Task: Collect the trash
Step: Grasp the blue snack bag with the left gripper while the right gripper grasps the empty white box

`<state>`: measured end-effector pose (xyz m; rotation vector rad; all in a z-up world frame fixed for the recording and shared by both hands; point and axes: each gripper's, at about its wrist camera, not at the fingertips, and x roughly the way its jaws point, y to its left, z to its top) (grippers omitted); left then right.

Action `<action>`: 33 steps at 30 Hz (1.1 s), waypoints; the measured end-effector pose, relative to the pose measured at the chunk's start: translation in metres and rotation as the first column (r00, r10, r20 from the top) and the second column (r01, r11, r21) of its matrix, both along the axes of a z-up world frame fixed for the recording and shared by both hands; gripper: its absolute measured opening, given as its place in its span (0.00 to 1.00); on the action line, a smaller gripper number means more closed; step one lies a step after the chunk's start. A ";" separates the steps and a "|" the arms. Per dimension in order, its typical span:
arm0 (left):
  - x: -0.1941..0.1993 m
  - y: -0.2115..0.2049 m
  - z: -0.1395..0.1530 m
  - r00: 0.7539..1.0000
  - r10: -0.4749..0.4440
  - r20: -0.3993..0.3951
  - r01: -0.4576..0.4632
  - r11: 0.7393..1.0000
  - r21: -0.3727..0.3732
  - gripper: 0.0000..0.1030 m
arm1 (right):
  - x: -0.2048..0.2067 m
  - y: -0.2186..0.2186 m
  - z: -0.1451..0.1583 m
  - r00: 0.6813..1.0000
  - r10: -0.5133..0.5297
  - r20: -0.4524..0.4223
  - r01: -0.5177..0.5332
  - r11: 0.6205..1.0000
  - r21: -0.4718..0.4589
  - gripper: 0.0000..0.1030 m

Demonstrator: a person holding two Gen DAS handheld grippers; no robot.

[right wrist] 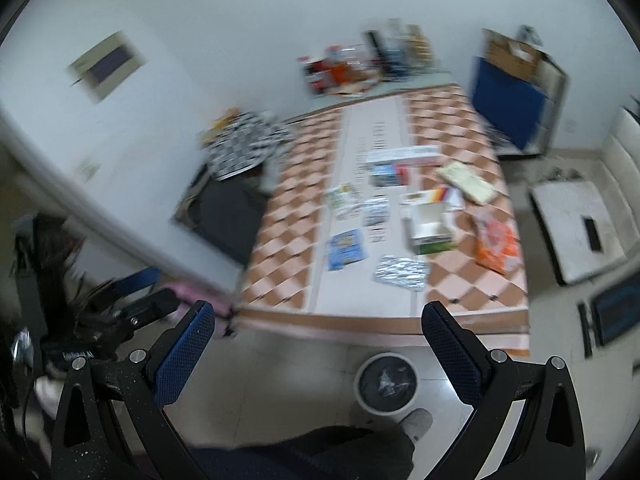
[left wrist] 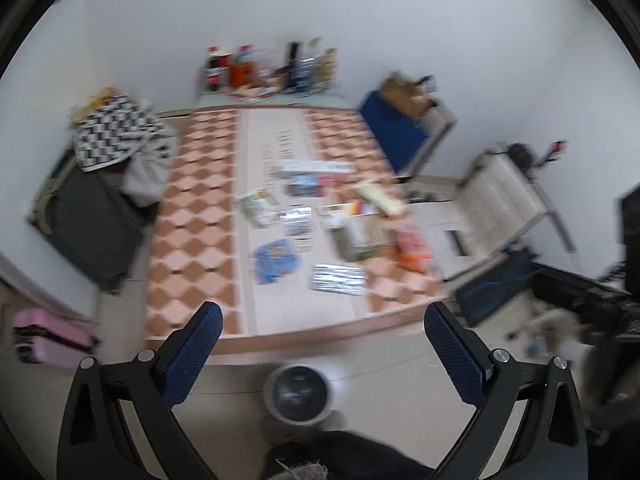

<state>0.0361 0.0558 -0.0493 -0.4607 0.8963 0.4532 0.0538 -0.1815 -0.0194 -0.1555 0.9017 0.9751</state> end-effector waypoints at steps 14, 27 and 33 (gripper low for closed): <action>0.114 0.107 -0.211 0.874 0.271 -0.404 -0.346 0.930 -0.125 0.99 | 0.223 0.114 -0.157 0.944 -0.322 -0.071 0.286 0.907 -0.308 1.00; 0.173 0.148 -0.324 0.805 0.309 -0.507 -0.466 0.857 -0.218 0.33 | 0.287 0.234 -0.263 0.986 -0.133 -0.105 0.053 0.833 -0.551 1.00; 0.173 0.144 -0.309 0.830 0.286 -0.480 -0.408 0.896 -0.172 0.08 | 0.286 0.240 -0.278 0.987 -0.144 -0.069 0.075 0.799 -0.597 0.85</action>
